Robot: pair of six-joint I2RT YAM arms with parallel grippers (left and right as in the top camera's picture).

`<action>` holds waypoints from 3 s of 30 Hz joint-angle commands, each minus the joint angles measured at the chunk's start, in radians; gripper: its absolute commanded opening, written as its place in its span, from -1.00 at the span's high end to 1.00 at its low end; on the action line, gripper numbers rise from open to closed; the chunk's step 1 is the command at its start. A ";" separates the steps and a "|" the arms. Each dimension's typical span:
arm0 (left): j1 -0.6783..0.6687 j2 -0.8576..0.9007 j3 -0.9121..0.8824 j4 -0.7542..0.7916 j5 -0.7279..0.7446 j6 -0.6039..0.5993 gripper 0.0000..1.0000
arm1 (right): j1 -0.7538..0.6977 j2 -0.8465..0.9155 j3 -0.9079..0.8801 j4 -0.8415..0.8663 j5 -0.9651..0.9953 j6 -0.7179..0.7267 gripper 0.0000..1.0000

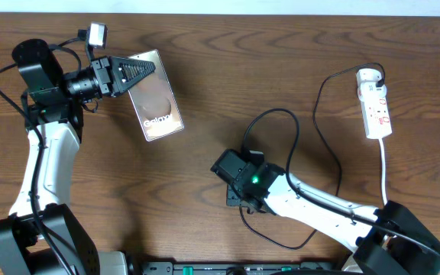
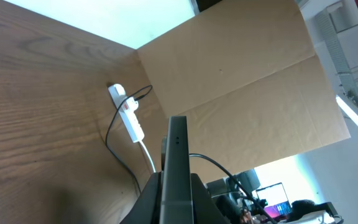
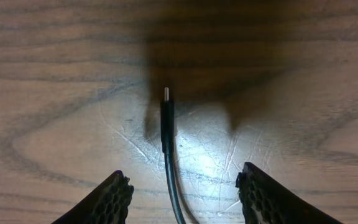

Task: Plug charger to phone and switch on socket
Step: 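Lower the right gripper onto the black cable's USB-C plug and grasp it, then lift the cable plug with the right gripper toward the phone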

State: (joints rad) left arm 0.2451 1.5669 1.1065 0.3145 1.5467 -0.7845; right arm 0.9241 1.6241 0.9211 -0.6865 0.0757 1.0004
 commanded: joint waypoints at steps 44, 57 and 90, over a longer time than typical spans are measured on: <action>-0.001 -0.003 0.010 0.005 0.013 0.006 0.86 | -0.016 0.089 -0.045 -0.037 -0.165 0.034 0.98; -0.001 -0.003 0.010 0.001 0.017 0.006 0.85 | -0.014 0.162 -0.050 -0.151 -0.278 -0.061 0.98; -0.001 -0.003 0.010 0.002 0.025 0.006 0.85 | -0.356 -0.002 0.308 -0.061 -0.723 -0.701 0.98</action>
State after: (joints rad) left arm 0.2451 1.5673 1.1065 0.3119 1.5436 -0.7845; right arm 0.6380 1.6714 1.1732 -0.7551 -0.3534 0.5922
